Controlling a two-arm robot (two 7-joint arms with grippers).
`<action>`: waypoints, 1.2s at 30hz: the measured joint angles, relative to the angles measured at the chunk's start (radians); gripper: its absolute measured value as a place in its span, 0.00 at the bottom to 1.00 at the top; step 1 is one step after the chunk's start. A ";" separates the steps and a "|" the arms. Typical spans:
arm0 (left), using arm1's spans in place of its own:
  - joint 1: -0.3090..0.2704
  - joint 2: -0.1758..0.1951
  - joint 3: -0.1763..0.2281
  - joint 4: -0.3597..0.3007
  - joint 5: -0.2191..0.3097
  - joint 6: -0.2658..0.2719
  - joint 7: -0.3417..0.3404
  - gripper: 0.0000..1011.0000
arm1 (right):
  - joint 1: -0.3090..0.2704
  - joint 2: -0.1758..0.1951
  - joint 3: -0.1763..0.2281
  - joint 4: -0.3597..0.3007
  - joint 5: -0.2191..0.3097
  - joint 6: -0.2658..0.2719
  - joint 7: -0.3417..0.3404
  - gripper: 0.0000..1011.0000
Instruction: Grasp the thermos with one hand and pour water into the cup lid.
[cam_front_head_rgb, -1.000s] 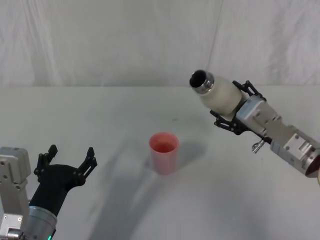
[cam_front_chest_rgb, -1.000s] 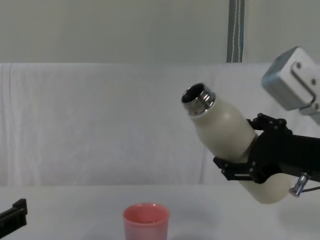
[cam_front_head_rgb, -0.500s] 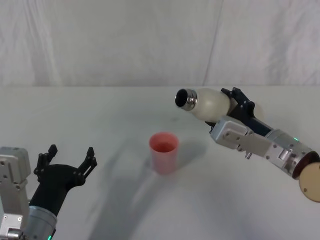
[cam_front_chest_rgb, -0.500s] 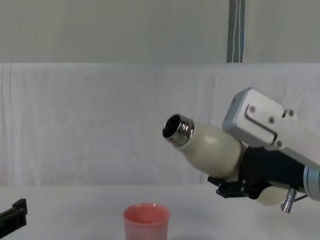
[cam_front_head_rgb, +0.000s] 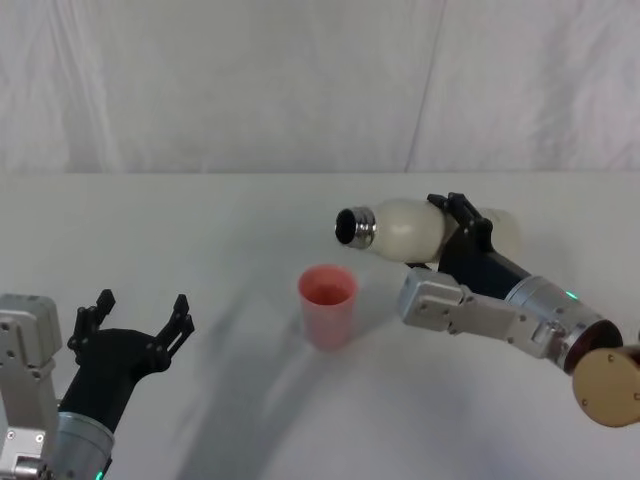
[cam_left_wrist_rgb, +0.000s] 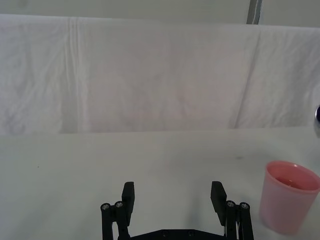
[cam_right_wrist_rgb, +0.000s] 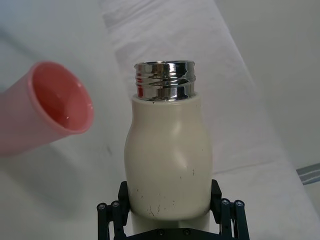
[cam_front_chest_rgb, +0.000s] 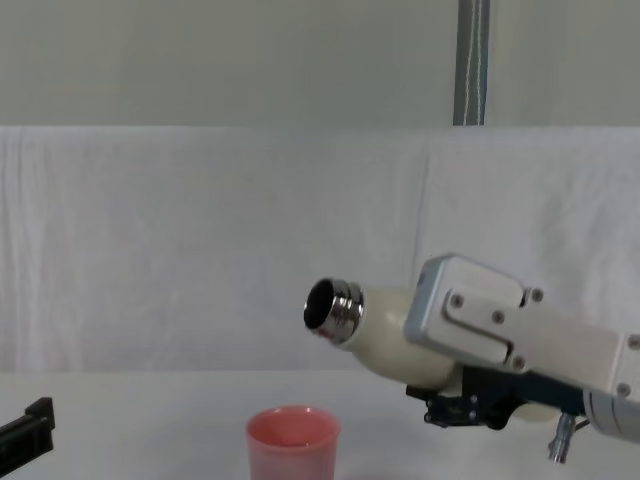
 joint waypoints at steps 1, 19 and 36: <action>0.000 0.000 0.000 0.000 0.000 0.000 0.000 0.99 | 0.003 -0.001 -0.005 0.006 -0.013 -0.001 -0.004 0.94; 0.000 0.000 0.000 0.000 0.000 0.000 0.000 0.99 | 0.031 -0.005 -0.040 0.049 -0.118 0.011 -0.036 0.94; 0.000 0.000 0.000 0.000 0.000 0.000 0.000 0.99 | 0.063 -0.018 -0.061 0.105 -0.192 0.030 -0.081 0.94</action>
